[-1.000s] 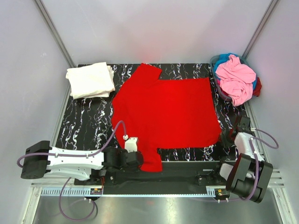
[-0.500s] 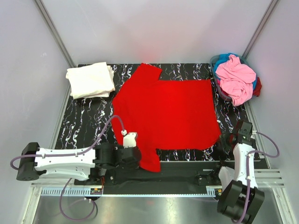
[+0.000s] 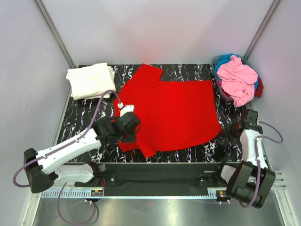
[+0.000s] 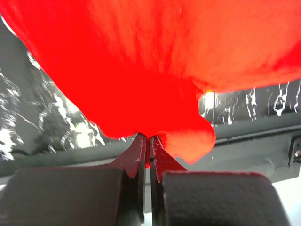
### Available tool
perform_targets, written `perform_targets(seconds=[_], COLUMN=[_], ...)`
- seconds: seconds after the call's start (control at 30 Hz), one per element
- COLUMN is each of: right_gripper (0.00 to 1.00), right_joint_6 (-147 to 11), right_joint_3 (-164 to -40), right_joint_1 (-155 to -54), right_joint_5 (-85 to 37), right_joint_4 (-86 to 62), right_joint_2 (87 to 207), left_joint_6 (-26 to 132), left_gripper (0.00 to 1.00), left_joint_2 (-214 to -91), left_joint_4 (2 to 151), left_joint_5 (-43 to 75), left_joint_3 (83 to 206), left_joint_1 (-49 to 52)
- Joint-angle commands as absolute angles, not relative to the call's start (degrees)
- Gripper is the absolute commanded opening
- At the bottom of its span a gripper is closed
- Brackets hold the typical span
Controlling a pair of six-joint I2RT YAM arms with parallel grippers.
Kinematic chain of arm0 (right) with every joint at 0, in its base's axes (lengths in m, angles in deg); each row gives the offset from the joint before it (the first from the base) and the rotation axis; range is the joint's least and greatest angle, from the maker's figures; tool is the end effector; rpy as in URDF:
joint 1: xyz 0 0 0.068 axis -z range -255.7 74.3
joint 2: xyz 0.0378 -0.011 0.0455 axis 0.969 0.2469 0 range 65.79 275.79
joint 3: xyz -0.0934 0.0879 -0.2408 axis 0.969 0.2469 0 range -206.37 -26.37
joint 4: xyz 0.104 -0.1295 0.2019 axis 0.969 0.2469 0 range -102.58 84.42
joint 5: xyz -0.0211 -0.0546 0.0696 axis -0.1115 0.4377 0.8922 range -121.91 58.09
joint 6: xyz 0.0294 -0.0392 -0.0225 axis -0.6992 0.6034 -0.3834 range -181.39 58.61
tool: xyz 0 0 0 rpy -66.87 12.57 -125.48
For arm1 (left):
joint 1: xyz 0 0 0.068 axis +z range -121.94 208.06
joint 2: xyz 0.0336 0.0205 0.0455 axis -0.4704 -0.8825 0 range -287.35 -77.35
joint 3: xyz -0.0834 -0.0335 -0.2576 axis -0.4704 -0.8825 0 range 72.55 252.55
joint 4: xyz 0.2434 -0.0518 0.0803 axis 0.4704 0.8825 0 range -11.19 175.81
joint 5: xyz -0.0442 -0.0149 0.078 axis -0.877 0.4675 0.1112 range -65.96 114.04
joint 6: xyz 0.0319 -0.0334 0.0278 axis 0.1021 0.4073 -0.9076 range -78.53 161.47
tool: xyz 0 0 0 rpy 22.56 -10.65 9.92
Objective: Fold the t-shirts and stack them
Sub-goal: Fold the tshirt
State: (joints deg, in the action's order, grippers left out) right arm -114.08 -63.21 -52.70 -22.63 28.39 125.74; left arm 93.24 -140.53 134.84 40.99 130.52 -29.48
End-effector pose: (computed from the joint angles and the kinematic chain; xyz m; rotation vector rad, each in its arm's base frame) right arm 0.1720 -0.0668 0.2029 1.6294 2.1798 0.3739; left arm 0.1173 -0.1652 0.2920 0.0316 2.5988 -0.3195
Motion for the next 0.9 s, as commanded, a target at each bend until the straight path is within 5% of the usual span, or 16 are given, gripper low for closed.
perform_targets(seconds=[0.0, 0.87], right_gripper=[0.00, 0.00], right_joint_6=[-112.5, -111.9], right_joint_3=[-66.7, -79.6], right_joint_1=[-52.6, -52.6], right_joint_5=[-19.6, -16.1], right_joint_4=[24.3, 19.3], right_joint_2=[129.2, 149.4], left_joint_6=[80.3, 59.3], left_gripper=[0.00, 0.00], left_joint_2=[-145.0, -175.4], left_joint_4=[135.1, 140.0], left_joint_5=[38.3, 32.6], left_joint_3=[137.8, 169.8], left_joint_1=[-24.2, -2.3])
